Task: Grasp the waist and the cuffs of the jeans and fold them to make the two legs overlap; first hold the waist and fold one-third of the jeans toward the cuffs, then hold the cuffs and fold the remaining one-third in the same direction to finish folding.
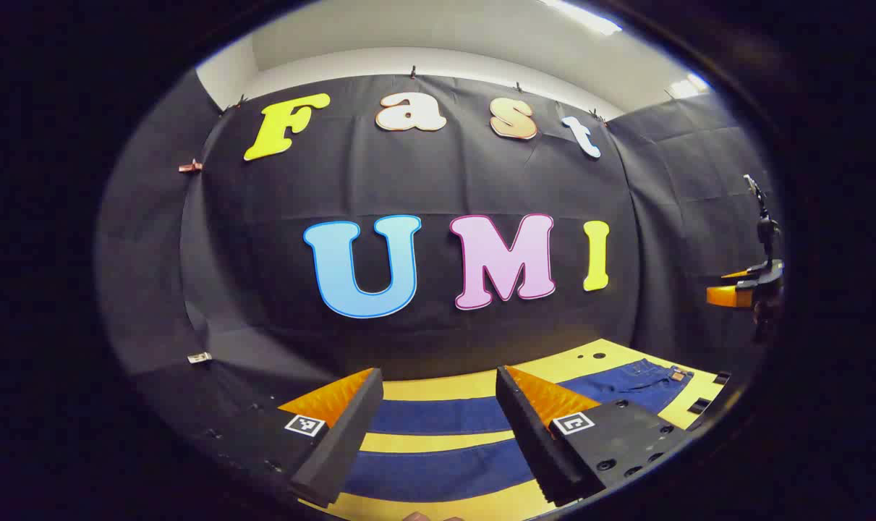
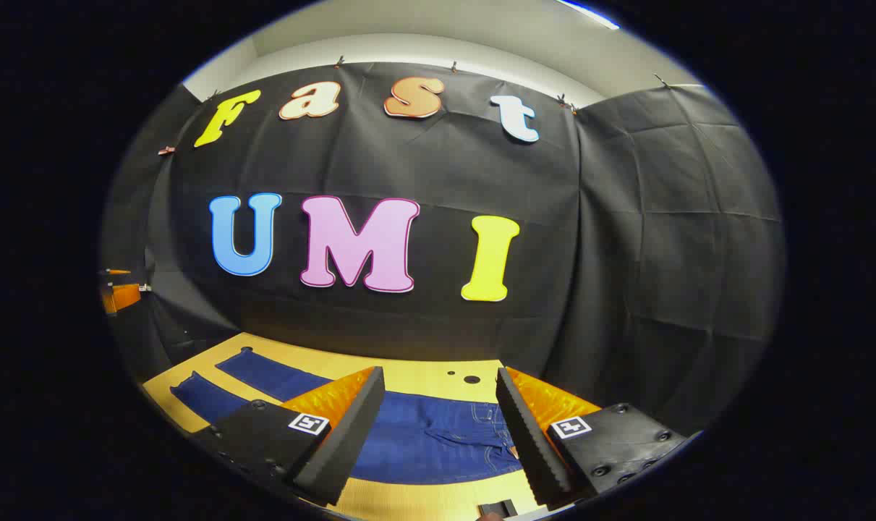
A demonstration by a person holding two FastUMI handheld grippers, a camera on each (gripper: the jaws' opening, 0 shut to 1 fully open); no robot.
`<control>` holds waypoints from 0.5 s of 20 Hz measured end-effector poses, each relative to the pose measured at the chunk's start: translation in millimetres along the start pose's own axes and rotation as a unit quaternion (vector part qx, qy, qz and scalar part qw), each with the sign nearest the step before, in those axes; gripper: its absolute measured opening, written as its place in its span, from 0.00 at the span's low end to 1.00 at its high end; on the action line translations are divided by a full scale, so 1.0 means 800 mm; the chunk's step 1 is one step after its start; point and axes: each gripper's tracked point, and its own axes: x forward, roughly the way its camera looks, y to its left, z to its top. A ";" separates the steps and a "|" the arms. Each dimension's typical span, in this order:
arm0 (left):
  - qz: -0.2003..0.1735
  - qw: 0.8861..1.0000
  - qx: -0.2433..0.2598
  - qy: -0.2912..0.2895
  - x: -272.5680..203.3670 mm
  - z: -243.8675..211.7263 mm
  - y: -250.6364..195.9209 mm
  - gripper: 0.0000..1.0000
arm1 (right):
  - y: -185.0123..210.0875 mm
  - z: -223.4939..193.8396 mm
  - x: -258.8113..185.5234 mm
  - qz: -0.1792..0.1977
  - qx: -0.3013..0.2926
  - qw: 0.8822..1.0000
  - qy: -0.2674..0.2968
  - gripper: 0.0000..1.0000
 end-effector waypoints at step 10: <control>0.005 0.999 -0.046 -0.021 0.016 0.013 -0.001 0.98 | -0.013 0.046 -0.016 -0.020 -0.037 0.999 -0.030 0.93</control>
